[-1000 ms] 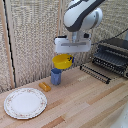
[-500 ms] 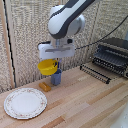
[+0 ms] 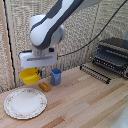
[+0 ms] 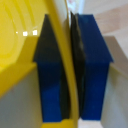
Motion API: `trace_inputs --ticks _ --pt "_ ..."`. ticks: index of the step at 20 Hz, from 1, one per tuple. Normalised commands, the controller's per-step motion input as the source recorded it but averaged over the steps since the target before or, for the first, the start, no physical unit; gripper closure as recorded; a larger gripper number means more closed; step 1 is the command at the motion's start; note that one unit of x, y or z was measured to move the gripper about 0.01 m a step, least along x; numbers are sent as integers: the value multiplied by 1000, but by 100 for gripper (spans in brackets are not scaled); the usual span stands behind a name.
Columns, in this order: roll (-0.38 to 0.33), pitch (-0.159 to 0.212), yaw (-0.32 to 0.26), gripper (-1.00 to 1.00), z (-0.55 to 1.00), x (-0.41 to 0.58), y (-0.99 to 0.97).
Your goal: Notice the yellow vessel located before you. Bring your fastener close to the yellow vessel and smoothly hold it. Transfer the yellow vessel above the white plating and let go of your hold on it, then set the vessel on the plating.
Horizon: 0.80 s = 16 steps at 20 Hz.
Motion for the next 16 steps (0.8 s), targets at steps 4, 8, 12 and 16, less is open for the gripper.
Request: trace_inputs --ticks 4,8,12,16 --pt "-1 -30 21 100 -503 64 214" --pt "0 -7 32 100 -480 0 155" --pt "0 -8 18 100 -414 0 134" --pt "2 -53 39 100 -291 112 31"
